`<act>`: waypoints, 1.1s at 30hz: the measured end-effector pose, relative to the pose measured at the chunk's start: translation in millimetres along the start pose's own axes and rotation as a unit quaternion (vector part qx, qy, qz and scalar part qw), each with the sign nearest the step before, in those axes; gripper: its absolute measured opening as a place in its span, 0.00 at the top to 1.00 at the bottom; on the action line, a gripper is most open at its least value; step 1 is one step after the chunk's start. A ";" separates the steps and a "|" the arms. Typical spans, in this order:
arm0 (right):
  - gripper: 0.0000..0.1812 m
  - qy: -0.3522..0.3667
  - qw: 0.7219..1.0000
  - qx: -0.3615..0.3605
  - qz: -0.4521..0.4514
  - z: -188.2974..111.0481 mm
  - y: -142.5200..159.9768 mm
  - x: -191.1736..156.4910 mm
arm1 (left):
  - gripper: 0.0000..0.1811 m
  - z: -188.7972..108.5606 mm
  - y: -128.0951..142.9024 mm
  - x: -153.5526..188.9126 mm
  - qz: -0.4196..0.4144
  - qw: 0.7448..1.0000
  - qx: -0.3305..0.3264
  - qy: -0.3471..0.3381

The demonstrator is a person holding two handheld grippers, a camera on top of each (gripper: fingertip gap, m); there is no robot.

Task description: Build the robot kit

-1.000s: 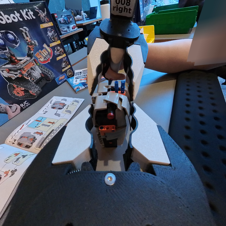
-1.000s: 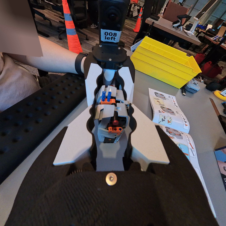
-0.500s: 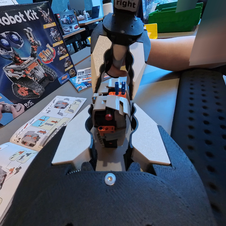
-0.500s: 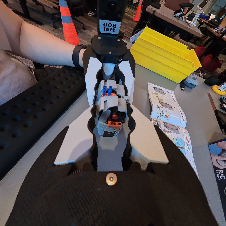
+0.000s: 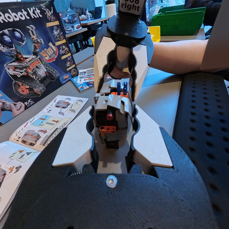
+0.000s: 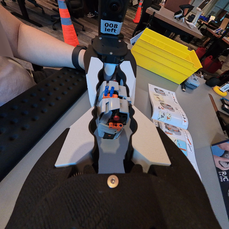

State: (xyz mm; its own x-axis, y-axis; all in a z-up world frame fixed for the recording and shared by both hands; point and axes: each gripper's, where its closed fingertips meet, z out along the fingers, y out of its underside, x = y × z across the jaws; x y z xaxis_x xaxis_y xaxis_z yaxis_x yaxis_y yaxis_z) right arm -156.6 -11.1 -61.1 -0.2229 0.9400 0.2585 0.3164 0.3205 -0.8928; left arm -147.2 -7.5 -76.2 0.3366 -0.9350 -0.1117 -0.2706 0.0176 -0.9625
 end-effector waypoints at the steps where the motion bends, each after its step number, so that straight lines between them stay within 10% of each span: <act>1: 0.72 0.000 1.000 0.001 0.001 -0.1 0.0 0.1 | 0.67 0.1 -0.3 -0.2 -0.003 1.000 0.001 0.000; 33: 0.77 0.024 0.998 -0.005 -0.050 -5.1 -5.4 -0.7 | 0.68 2.0 -2.2 -3.4 -0.038 0.999 0.009 0.003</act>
State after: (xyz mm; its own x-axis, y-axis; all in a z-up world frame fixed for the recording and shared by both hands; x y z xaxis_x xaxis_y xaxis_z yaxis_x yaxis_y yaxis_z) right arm -153.4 -12.9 -54.6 -0.2097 0.9079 0.3629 0.3038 0.4133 -0.8584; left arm -145.9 -3.7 -74.2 0.3503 -0.9359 -0.0367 -0.2279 -0.0472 -0.9725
